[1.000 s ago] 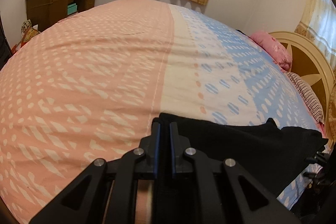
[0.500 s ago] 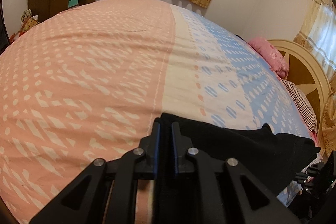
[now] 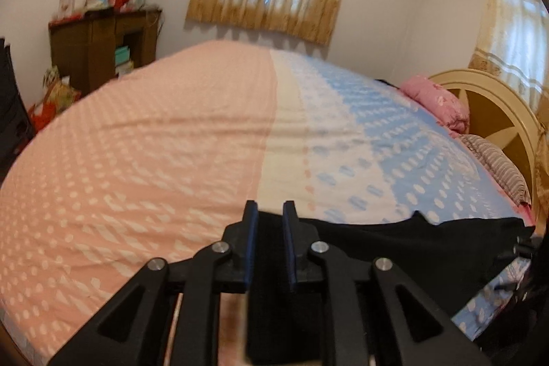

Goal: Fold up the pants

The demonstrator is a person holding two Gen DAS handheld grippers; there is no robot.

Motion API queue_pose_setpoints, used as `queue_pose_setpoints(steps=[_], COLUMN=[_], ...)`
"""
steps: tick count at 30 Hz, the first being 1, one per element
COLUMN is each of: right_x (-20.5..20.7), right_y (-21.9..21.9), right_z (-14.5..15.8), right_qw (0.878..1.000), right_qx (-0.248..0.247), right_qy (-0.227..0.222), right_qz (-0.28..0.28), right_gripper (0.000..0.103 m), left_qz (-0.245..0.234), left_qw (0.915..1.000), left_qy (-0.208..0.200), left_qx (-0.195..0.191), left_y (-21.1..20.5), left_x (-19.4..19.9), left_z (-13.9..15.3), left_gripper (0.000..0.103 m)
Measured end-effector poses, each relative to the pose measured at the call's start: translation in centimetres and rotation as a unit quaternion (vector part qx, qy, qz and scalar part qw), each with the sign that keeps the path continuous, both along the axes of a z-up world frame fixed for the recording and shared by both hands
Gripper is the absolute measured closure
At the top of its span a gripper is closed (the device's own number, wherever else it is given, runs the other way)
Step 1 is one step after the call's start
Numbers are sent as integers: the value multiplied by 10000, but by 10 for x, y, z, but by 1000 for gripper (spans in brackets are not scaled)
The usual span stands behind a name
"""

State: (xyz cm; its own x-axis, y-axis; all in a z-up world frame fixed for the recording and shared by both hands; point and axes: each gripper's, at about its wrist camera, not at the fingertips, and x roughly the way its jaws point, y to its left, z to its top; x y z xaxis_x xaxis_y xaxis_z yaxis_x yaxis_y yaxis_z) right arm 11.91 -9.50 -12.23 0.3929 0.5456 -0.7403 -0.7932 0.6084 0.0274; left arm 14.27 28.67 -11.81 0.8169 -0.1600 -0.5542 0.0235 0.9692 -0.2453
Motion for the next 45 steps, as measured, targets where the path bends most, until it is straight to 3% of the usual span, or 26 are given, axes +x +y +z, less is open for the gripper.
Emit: queue_pose_setpoints(steps=[6, 7, 10, 18, 20, 21, 23, 28, 33, 37, 41, 44, 45], right_x=[70, 82, 115, 168, 169, 168, 167, 175, 181, 176, 161, 146, 143], right_y=[28, 34, 51, 87, 93, 96, 100, 90, 101, 97, 82, 69, 67], right_z=[4, 1, -11, -64, -69, -70, -69, -49, -77, -67, -44, -33, -35], right_qw=[9961, 9950, 9892, 9689, 9691, 9694, 9706, 9693, 9697, 9727, 9802, 9816, 9815], right_qx=[578, 626, 783, 809, 808, 761, 658, 934, 419, 576, 559, 736, 712], right_qy=[421, 511, 912, 2085, 2101, 2101, 2035, 1785, 1775, 1675, 1224, 1197, 1262], right_qz=[-522, -585, -835, -1056, -1012, -1017, -1105, -1410, -1626, -1498, -1455, -1295, -1250], right_gripper=[52, 56, 72, 74, 76, 96, 98, 99, 99, 97, 91, 74, 60], left_qz=[-422, -460, -475, -496, -509, -511, -501, -412, -464, -488, -403, -288, -266], left_qw=[9988, 9985, 9978, 9956, 9947, 9942, 9937, 9947, 9910, 9884, 9914, 9919, 9918], left_qy=[2, 2, 34, 102, 64, 54, 81, 118, 219, 257, 246, 229, 273], left_qx=[258, 308, 452, 785, 893, 940, 1002, 938, 1239, 1417, 1224, 1212, 1216], left_y=[-35, -39, -45, -54, -57, -57, -57, -51, -59, -65, -61, -58, -58], left_x=[-4, -3, -2, -8, -10, -10, -8, -5, -2, -3, -4, -4, -2], left_z=[-1, -3, -12, -30, -32, -33, -37, -39, -48, -49, -44, -43, -45], left_gripper=[71, 70, 64, 59, 52, 50, 50, 48, 39, 37, 37, 28, 28])
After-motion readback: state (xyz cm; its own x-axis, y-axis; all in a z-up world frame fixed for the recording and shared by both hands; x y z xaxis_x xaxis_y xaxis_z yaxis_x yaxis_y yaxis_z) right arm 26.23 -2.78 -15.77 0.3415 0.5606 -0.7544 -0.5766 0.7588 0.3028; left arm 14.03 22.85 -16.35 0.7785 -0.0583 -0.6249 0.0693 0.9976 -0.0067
